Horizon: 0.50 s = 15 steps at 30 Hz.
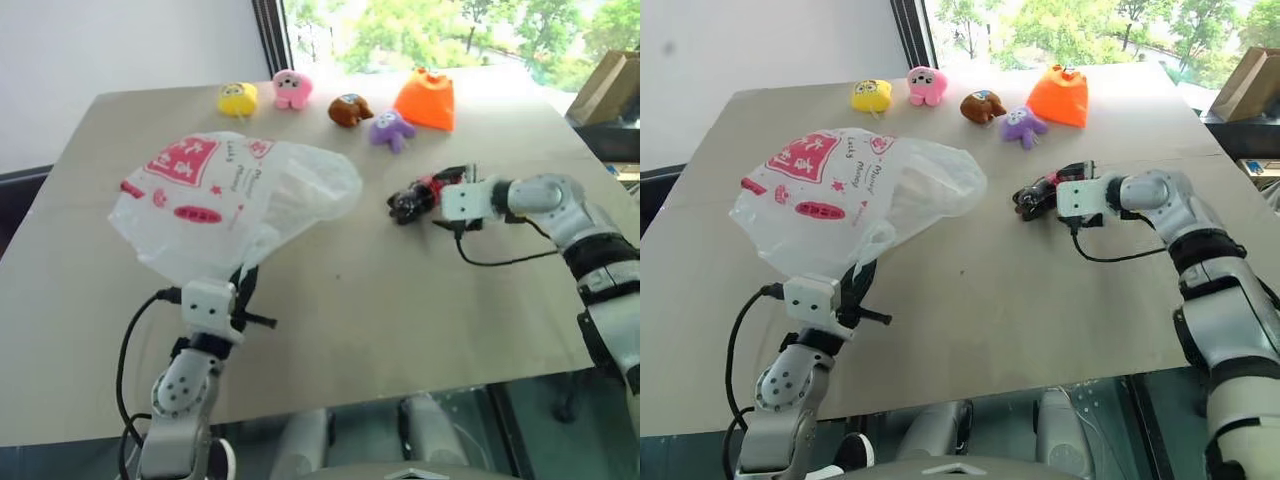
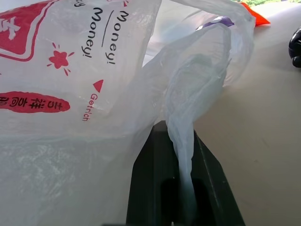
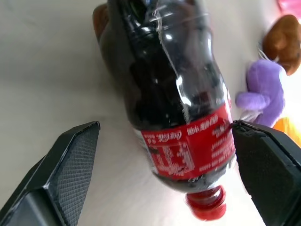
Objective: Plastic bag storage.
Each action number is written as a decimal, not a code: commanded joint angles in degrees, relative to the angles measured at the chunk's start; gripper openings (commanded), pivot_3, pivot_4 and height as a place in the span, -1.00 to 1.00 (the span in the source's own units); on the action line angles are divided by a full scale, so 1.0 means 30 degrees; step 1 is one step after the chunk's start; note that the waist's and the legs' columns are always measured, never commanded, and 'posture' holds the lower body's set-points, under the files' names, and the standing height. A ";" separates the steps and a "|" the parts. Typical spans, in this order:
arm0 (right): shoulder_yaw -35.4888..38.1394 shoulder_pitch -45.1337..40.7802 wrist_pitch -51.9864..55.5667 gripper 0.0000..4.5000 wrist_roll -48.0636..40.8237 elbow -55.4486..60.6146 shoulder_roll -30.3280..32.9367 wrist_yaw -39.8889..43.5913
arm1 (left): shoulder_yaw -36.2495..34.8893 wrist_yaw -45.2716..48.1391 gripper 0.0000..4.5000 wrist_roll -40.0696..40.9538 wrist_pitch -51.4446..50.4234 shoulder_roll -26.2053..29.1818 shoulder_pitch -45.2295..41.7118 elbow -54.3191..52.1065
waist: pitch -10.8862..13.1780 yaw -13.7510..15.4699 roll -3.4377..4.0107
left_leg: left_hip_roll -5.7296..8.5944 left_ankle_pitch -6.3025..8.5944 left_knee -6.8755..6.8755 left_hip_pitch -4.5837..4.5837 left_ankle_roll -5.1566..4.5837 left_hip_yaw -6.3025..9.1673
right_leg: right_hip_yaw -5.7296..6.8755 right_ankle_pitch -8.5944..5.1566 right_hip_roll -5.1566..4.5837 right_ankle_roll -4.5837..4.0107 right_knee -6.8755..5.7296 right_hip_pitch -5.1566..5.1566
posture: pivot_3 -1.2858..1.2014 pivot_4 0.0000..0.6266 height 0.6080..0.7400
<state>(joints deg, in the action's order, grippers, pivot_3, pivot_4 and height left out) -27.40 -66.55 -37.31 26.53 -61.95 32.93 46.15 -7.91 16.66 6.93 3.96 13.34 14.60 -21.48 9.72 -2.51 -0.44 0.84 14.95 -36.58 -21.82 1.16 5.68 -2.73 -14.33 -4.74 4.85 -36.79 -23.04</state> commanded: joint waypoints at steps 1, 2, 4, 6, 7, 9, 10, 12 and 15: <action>-0.1067 -0.1507 -0.0479 1.00 0.1811 -0.2026 -0.0799 -0.1649 | -0.0132 -0.0427 -0.98 -0.0214 0.0855 -0.0279 0.0660 -0.0536 | 0.0001 0.0004 0.0002 | 0.0000 0.0000 0.0002 -0.0002 0.0000 0.0005 | 0.0003 0.0000 0.0000 -0.0001 -0.0002 -0.0001 | 0.03 -0.52 1.00; -0.1364 -0.1877 -0.0422 1.00 0.2240 -0.2476 -0.1112 -0.1989 | -0.0165 -0.0581 -0.98 -0.0292 0.0978 -0.0397 0.0873 -0.0584 | 0.0001 0.0003 0.0002 | 0.0000 0.0000 0.0005 -0.0004 0.0001 0.0006 | 0.0001 -0.0001 0.0000 -0.0002 -0.0004 -0.0007 | 0.03 -0.52 1.00; -0.1927 -0.2347 -0.0439 1.00 0.3033 -0.3156 -0.1558 -0.2485 | -0.0196 -0.0889 -0.98 -0.0448 0.1148 -0.0621 0.1206 -0.0633 | 0.0001 0.0016 0.0002 | 0.0002 -0.0001 0.0012 -0.0019 0.0002 -0.0004 | -0.0014 0.0000 0.0000 -0.0003 -0.0011 -0.0036 | 0.03 -0.52 1.00; -0.2632 -0.2695 -0.0284 1.00 0.3992 -0.3663 -0.2019 -0.3095 | -0.0205 -0.1145 -0.98 -0.0625 0.1307 -0.0789 0.1444 -0.0657 | -0.0002 0.0029 0.0003 | 0.0003 0.0000 0.0014 -0.0021 0.0001 -0.0004 | -0.0014 0.0000 0.0000 -0.0003 -0.0012 -0.0042 | 0.03 -0.52 1.00; -0.2931 -0.2810 -0.0147 1.00 0.4395 -0.3896 -0.2245 -0.3319 | -0.0206 -0.1288 -0.98 -0.0716 0.1358 -0.0875 0.1517 -0.0682 | -0.0007 0.0016 0.0005 | 0.0003 0.0000 0.0013 -0.0016 0.0001 -0.0006 | -0.0018 0.0000 0.0000 -0.0004 -0.0015 -0.0042 | 0.03 -0.52 1.00; -0.3534 -0.2981 0.0383 1.00 0.5223 -0.4298 -0.2715 -0.4017 | -0.0228 -0.1575 -0.98 -0.0869 0.1454 -0.1041 0.1585 -0.0709 | -0.0023 -0.0029 -0.0003 | 0.0002 0.0002 0.0012 -0.0001 -0.0004 -0.0021 | -0.0035 0.0002 0.0005 -0.0005 -0.0032 -0.0040 | 0.03 -0.52 1.00; -0.3754 -0.3018 0.0668 1.00 0.5555 -0.4461 -0.2954 -0.4554 | -0.0234 -0.1741 -0.98 -0.0955 0.1482 -0.1143 0.1602 -0.0713 | -0.0042 -0.0069 -0.0012 | 0.0000 0.0011 0.0010 0.0023 -0.0020 -0.0034 | -0.0053 0.0003 0.0013 -0.0007 -0.0053 -0.0036 | 0.03 -0.52 1.00; -0.3993 -0.3088 0.1058 1.00 0.5981 -0.4673 -0.3288 -0.5659 | -0.0177 -0.1891 -0.98 -0.1021 0.1598 -0.1286 0.1612 -0.0741 | -0.0075 -0.0158 -0.0045 | -0.0007 0.0039 0.0004 0.0065 -0.0069 -0.0056 | -0.0086 0.0009 0.0027 -0.0015 -0.0106 -0.0029 | 0.03 -0.52 1.00; -0.3824 -0.3177 0.1069 0.65 0.6021 -0.4793 -0.3438 -0.6593 | -0.0357 -0.1941 -1.00 -0.0235 0.1873 -0.1664 0.1596 -0.1042 | -0.0070 -0.0278 -0.0042 | -0.0014 0.0046 -0.0060 0.0094 -0.0084 -0.0052 | -0.0092 0.0027 0.0044 -0.0045 -0.0220 -0.0020 | 0.03 -0.52 1.00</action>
<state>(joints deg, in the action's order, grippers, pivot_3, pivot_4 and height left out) -38.59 -76.18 -35.02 44.11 -75.61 22.65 28.00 -8.38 11.26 4.84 7.78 8.76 19.29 -21.61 9.51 -3.34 -0.57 0.81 15.08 -36.88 -21.54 0.90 5.53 -3.01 -14.25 -4.60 4.71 -37.62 -23.11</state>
